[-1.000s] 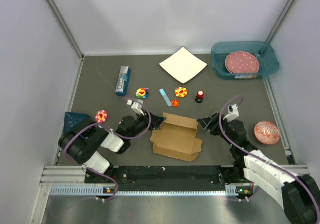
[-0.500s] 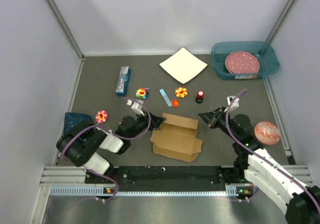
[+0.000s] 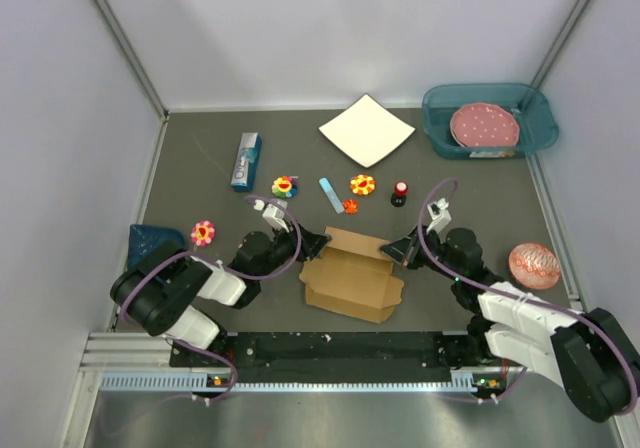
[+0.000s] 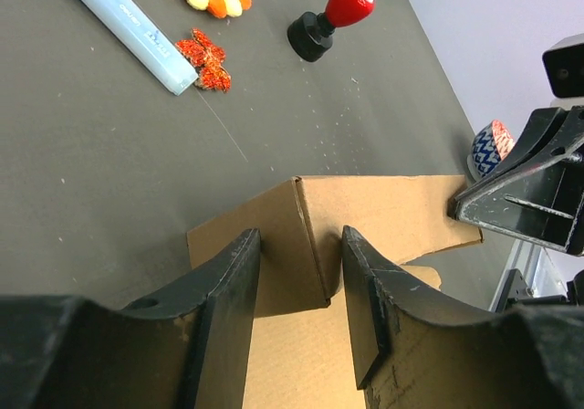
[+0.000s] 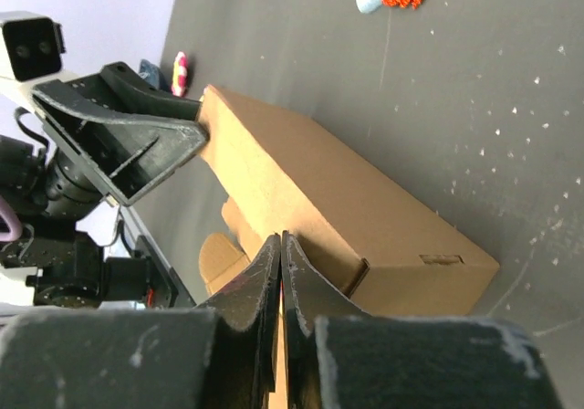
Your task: Fold the paper box
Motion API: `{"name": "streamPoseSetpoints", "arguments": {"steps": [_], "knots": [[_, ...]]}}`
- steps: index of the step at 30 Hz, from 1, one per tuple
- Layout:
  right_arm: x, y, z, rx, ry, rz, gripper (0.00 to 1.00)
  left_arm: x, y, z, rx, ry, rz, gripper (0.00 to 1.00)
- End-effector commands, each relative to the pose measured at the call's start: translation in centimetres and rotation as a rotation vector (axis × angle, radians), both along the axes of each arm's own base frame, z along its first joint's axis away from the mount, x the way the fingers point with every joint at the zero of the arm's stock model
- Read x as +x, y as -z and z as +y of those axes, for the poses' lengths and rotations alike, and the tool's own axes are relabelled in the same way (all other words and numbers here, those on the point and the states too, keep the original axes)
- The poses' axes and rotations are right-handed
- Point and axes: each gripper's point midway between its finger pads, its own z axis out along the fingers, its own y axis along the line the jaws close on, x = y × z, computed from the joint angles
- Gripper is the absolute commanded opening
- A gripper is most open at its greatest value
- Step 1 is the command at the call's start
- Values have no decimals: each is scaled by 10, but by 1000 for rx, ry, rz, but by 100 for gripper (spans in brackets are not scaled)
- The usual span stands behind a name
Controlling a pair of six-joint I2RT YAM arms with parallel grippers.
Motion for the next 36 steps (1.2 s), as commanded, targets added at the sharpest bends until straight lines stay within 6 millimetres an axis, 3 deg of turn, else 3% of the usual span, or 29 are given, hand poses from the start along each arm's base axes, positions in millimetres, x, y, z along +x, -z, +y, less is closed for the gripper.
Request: {"name": "streamPoseSetpoints", "arguments": {"steps": [1, 2, 5, 10, 15, 18, 19, 24, 29, 30, 32, 34, 36], "knots": [[-14, 50, -12, -69, 34, 111, 0, 3, 12, 7, 57, -22, 13, 46], [-21, 62, -15, -78, 37, 150, 0, 2, 13, 6, 58, -20, 14, 46], [-26, 68, -17, -74, 39, 161, 0, 2, 14, 6, 56, -21, 16, 46], [-22, 57, -17, -81, 42, 142, 0, 5, 6, 5, 37, -27, 0, 46], [-7, 14, -13, -73, 45, 43, 0, 6, -7, 3, 30, -20, -12, 47], [-1, -7, -12, -83, 43, 8, 2, 10, -21, 2, 31, -23, -40, 56], [3, -21, -11, -74, 44, -27, 9, 12, -28, 2, 30, -29, -48, 58], [5, -41, -10, -77, 36, -55, 30, 16, -49, 8, 41, -64, -94, 65], [10, -66, -9, -87, 33, -107, 42, 17, -61, 17, 64, -99, -111, 68], [10, -71, -8, -93, 26, -119, 45, 17, -71, 19, 56, -110, -133, 70], [13, -87, -8, -153, 12, -153, 47, 15, -71, 27, 77, -135, -119, 71], [13, -105, -7, -293, -5, -208, 48, 19, -84, 44, 80, -222, -143, 72], [23, -105, -11, -462, 33, -230, 49, 14, -87, 60, 106, -277, -125, 73]]}}
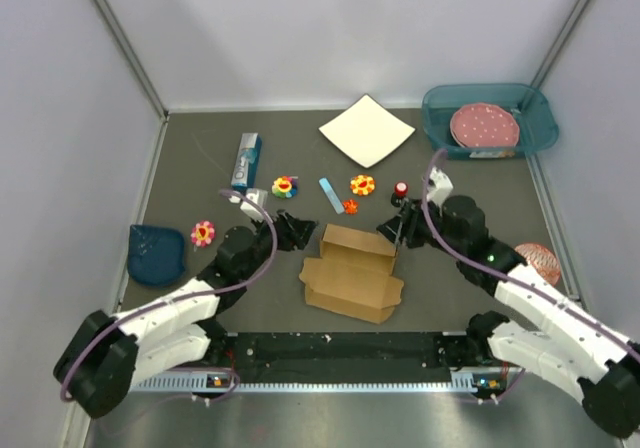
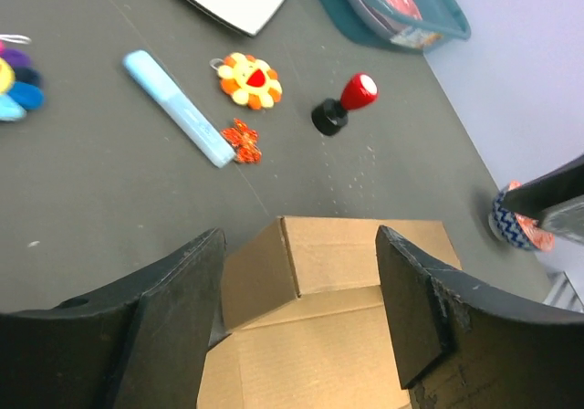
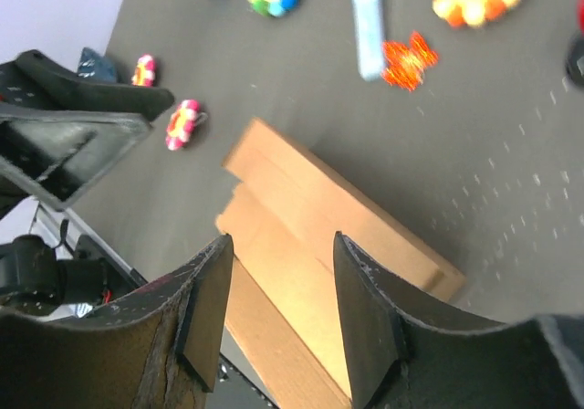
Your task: Fold the paper box
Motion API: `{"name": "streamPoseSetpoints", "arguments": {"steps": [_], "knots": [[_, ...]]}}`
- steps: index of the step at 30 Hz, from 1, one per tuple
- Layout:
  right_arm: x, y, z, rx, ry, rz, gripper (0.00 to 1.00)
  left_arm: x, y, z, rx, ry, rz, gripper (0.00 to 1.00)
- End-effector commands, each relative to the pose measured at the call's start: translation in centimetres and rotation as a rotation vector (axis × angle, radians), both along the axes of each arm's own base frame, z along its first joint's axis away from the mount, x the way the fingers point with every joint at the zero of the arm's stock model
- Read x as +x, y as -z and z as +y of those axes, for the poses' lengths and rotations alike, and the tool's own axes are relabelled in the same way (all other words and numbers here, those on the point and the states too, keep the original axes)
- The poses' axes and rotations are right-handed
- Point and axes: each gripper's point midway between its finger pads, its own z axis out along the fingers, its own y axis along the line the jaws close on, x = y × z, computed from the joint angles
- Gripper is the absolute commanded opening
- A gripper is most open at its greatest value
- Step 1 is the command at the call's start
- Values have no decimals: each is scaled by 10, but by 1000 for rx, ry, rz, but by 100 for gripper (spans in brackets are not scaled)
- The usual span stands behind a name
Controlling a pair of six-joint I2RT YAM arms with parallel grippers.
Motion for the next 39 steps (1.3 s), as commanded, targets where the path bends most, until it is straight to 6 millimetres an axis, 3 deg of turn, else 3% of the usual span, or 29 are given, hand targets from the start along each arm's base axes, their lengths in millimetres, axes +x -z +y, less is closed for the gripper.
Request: {"name": "streamPoseSetpoints", "arguments": {"steps": [1, 2, 3, 4, 6, 9, 11, 14, 20, 27, 37, 39], "knots": [[6, -46, 3, -374, -38, -183, 49, 5, -20, 37, 48, -172, -14, 73], [4, -47, 5, -455, -50, -211, 49, 6, -20, 47, 57, -224, -7, 73], [16, -35, -4, -619, 14, -218, 50, 0, -17, 58, 75, -250, 11, 73], [8, -47, 10, -715, -52, -306, 50, -2, -17, 63, 77, -268, 12, 73], [15, -31, 0, -997, -25, -347, 52, -8, -19, 78, 80, -312, -3, 72], [8, -34, 10, -1232, -70, -481, 53, -16, -11, 96, 103, -368, 3, 72], [1, -29, 27, -1260, -140, -512, 54, -20, -3, 105, 121, -392, 17, 72], [-3, -20, 33, -1391, -168, -563, 55, -26, 3, 116, 124, -427, 30, 72], [-9, 5, 44, -1480, -225, -570, 57, -33, 2, 125, 93, -450, 19, 72], [-26, 26, 64, -1445, -309, -577, 57, -37, 12, 136, 64, -511, 59, 73], [-19, 72, 71, -1573, -342, -545, 57, -37, 16, 141, 68, -535, 67, 74], [-13, 73, 68, -1603, -305, -548, 56, -37, 16, 142, 66, -541, 70, 74]]}}
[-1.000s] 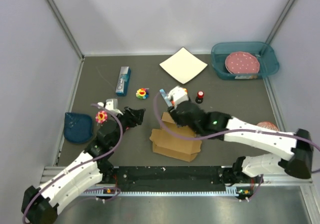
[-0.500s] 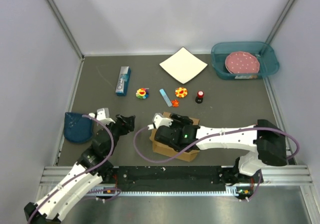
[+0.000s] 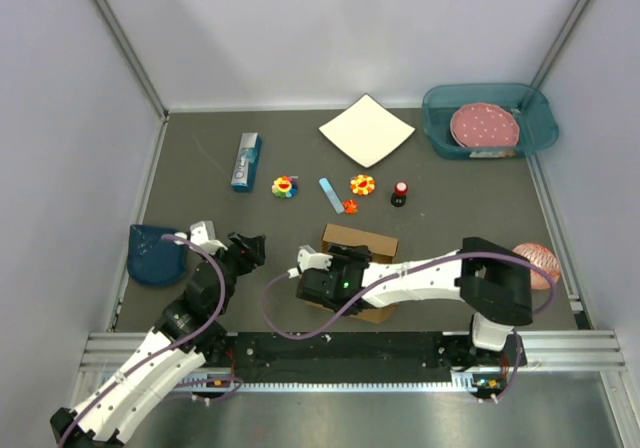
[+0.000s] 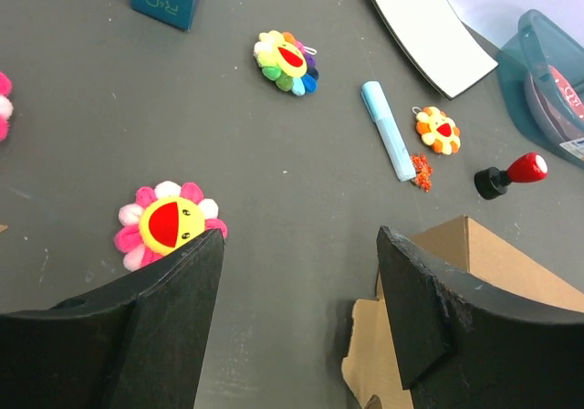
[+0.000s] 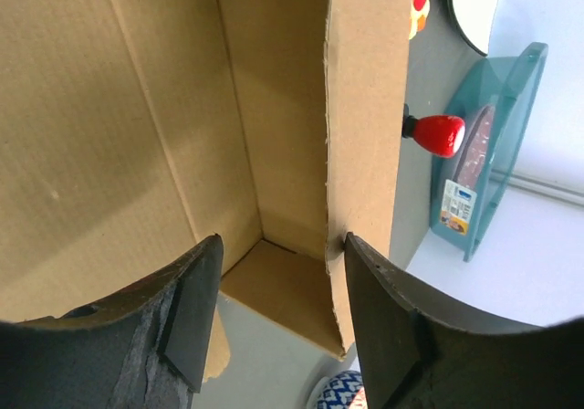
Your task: Fold the paper box
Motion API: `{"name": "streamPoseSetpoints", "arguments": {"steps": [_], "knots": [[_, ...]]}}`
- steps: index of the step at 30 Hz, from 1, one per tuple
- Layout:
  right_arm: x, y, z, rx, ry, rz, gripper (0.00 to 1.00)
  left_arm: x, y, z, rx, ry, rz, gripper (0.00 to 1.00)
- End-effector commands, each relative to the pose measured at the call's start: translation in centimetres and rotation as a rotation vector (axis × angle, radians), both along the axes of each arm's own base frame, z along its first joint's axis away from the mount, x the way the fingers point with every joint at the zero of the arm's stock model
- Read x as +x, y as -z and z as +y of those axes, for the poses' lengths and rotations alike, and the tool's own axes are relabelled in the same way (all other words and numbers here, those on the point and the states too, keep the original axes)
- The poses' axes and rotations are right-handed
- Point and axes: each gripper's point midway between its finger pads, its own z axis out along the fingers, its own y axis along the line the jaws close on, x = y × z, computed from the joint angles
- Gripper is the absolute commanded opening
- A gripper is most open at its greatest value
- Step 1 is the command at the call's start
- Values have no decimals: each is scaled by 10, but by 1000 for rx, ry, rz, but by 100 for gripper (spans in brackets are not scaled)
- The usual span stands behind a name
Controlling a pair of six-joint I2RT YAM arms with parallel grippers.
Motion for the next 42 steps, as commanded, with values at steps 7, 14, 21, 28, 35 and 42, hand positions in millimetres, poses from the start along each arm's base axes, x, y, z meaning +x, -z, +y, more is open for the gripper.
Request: {"name": "streamPoseSetpoints", "arguments": {"steps": [7, 14, 21, 28, 35, 42], "knots": [[23, -18, -2, -19, 91, -190, 47, 2, -4, 7, -19, -43, -14, 74], [34, -26, -14, -58, 135, -263, 27, 2, -3, 7, -24, -46, -13, 74], [36, -33, -19, -56, 148, -279, 10, 2, -5, 8, -21, -50, -15, 74], [33, -60, -22, 12, 140, -286, 0, 3, -26, 6, -48, -43, -51, 74], [21, -98, -38, 216, 229, -172, 0, 4, -70, 3, -93, -29, -119, 74], [16, -99, -70, 705, 565, 197, 0, 4, -119, 7, -101, -30, -209, 74]]}}
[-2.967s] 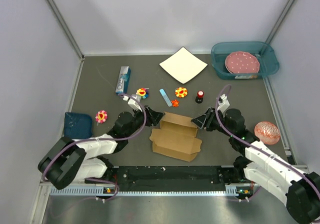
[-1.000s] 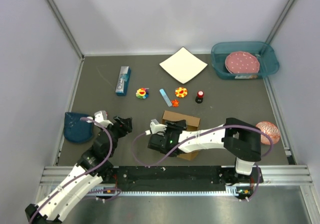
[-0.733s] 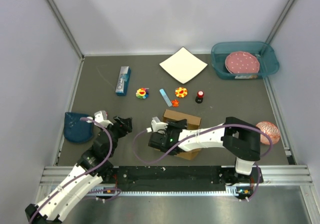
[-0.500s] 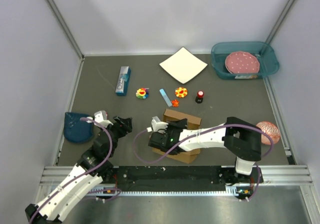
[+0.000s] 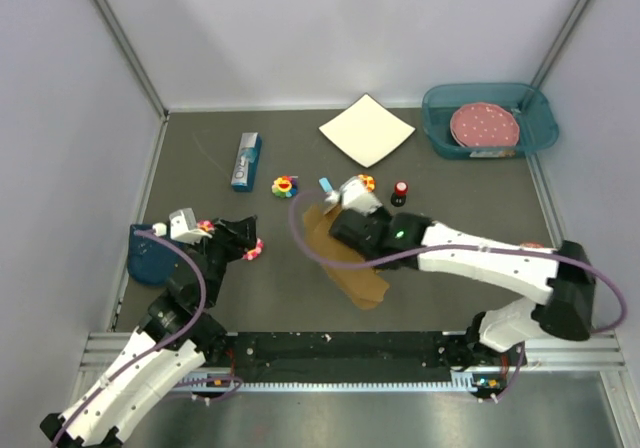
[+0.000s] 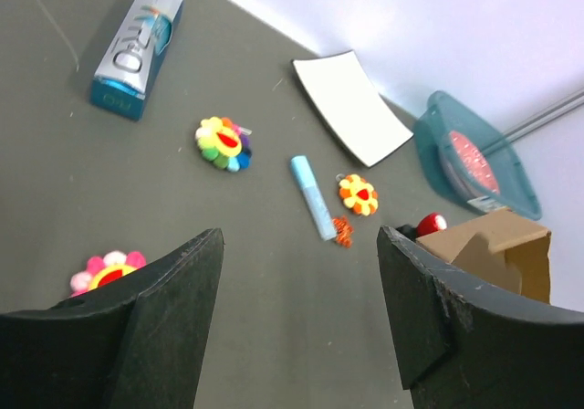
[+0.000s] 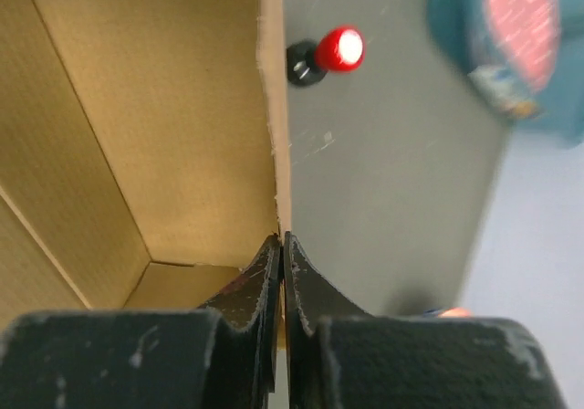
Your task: Fold the paper box
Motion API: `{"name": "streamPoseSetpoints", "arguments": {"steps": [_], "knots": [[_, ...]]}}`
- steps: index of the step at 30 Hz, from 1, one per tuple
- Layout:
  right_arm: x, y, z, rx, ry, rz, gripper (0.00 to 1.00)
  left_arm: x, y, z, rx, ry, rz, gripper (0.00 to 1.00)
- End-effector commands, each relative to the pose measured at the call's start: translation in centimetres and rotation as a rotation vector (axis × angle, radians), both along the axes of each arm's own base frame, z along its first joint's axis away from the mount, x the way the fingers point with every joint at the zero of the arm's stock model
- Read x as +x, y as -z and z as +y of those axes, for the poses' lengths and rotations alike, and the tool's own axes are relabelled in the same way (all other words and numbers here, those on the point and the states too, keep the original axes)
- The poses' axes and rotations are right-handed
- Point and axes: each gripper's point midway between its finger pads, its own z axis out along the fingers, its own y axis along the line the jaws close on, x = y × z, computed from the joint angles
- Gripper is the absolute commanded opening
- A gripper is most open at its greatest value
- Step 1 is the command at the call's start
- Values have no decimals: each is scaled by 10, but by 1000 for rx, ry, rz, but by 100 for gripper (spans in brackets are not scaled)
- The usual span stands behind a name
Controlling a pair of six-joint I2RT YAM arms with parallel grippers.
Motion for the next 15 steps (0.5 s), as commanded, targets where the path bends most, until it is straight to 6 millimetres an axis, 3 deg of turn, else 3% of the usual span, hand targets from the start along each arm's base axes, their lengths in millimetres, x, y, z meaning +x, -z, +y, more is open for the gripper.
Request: {"name": "streamPoseSetpoints", "arguments": {"steps": [1, 4, 8, 15], "knots": [[-14, 3, -22, 459, 241, 249, 0, 0, -45, 5, -12, -14, -98, 74], [-16, 9, -35, 625, 371, 309, 0, -1, -48, 7, -2, -17, -101, 74], [-23, 21, -43, 707, 506, 342, 0, -2, -45, 7, 1, -12, -92, 74], [-44, 55, -41, 808, 835, 429, 0, -5, -34, 7, 22, 1, -77, 73]]}}
